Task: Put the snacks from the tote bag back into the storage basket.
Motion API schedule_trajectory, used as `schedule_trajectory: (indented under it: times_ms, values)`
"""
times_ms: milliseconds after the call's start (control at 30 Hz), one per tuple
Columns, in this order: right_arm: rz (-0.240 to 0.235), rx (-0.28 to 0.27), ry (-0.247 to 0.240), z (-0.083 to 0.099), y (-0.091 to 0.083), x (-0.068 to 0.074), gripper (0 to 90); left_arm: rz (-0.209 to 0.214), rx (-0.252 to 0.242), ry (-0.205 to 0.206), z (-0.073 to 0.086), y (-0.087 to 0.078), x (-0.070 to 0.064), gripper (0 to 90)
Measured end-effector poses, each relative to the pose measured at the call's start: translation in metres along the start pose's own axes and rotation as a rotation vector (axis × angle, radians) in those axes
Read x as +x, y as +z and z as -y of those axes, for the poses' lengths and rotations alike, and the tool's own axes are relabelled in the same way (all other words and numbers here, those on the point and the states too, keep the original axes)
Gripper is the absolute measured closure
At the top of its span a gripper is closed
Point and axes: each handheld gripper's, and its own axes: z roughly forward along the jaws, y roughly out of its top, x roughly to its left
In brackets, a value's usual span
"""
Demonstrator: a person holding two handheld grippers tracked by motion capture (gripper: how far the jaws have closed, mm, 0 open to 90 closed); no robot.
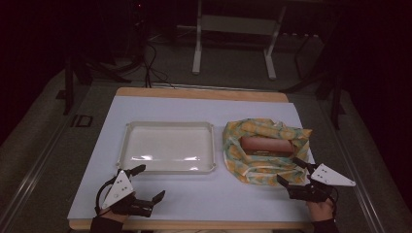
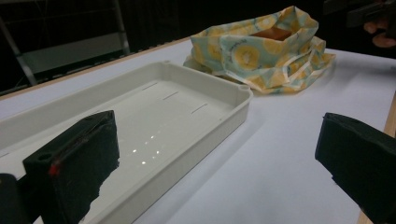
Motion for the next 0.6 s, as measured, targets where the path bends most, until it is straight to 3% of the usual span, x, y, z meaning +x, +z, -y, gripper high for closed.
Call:
schedule_trajectory:
  times_ms: [200,333,400,500,600]
  values:
    - [-0.016,0.013,0.003,0.0012,-0.0024,-0.0033,11.9,0.014,0.005,-0.023,0.003,0.0018,0.0015,0.0]
    - [-0.054,0.029,0.016,0.0008,-0.0026,-0.0061,11.9,0.029,0.007,-0.01,0.0021,0.0049,0.0012,0.0]
    - [-0.041,0.034,0.008,-0.0001,-0.0021,-0.0062,11.9,0.031,-0.008,-0.006,0.0011,0.005,0.0,0.0]
    - [-0.065,0.051,-0.002,-0.0011,-0.0021,-0.0054,11.9,0.031,-0.005,0.009,0.0005,0.005,-0.002,0.0]
    - [-0.131,0.056,-0.019,-0.0037,-0.0036,-0.0046,11.9,0.038,-0.002,0.016,0.0004,0.0048,-0.0024,0.0]
